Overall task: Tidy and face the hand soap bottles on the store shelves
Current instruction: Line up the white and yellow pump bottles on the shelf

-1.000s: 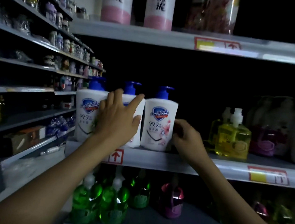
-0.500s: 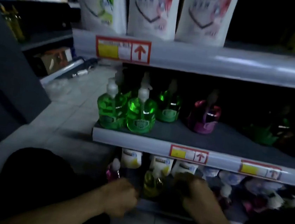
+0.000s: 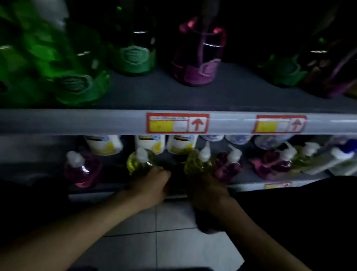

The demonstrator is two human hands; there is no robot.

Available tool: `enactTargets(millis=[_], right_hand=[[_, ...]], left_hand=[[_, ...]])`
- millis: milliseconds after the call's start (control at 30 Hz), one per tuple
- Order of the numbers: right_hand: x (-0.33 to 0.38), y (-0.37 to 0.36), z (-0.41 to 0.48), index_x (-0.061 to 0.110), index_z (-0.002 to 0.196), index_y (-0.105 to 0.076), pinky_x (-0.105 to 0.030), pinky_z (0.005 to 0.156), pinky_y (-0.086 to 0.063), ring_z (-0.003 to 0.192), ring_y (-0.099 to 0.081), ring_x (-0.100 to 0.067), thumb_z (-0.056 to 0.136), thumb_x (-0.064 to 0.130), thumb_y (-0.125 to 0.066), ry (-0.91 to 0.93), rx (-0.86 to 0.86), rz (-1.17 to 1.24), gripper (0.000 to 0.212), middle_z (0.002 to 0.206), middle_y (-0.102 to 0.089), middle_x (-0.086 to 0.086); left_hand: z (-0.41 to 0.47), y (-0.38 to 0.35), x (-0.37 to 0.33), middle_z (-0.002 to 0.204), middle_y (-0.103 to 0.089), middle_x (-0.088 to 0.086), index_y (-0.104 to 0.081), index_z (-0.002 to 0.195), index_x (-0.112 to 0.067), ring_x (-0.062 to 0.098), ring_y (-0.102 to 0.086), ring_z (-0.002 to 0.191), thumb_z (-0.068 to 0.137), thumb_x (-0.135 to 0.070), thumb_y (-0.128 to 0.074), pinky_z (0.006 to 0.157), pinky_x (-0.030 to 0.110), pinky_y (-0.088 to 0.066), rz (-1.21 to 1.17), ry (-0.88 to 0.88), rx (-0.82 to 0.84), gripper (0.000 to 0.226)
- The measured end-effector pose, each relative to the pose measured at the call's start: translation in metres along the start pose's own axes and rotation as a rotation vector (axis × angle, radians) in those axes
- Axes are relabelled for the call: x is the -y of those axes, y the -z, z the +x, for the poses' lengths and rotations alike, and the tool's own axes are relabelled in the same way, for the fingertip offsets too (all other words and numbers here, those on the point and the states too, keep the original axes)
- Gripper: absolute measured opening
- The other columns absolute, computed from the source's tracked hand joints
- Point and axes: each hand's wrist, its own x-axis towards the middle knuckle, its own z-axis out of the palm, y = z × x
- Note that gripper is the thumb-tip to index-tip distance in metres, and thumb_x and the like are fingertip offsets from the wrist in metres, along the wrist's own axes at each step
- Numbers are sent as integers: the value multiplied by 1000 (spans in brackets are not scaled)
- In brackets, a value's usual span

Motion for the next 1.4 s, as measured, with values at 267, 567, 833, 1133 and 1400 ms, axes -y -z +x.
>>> enactTargets(millis=[267,567,833,1133,1400], right_hand=[[-156,43,-50,33,79,-75,-18,70,-51,80,-66,-9,90,23,-32,-273,116,575,46,86,-69,2],[-346,35,-69,2,118,-57,-39,92,-48,109,-57,-38,93,18,-54,-925,-354,539,30,117,-59,-23],[-383,15,-42,15,133,-44,-44,93,-44,119,-45,-42,88,27,-61,-907,-544,509,50,130,-49,-23],[-384,-14,-66,23,112,-40,-34,56,-37,86,-49,-33,97,29,-44,-889,-674,351,17,107,-49,-19],[-328,11,-125,19,112,-45,-27,66,-35,90,-31,-13,95,27,-51,-495,-783,203,20,116,-45,-5]], left_hand=[[4,-8,-32,92,-59,-3,-59,86,-23,19,-59,83,89,-26,-53,65,32,-47,-116,-74,-79,7],[64,2,-134,71,-56,-13,-59,79,-23,4,-56,70,82,-9,-57,60,13,-40,-343,-167,-82,15],[190,-14,-286,97,-71,5,-67,101,-14,26,-63,95,74,-11,-56,86,34,-50,-521,-289,-34,29],[209,-20,-314,76,-57,-9,-63,103,-15,7,-56,62,83,-1,-52,58,4,-40,-587,-201,-11,27],[191,-12,-303,125,-53,-2,-29,144,-20,20,-54,117,76,-7,-66,101,36,-43,-757,-183,138,78]])
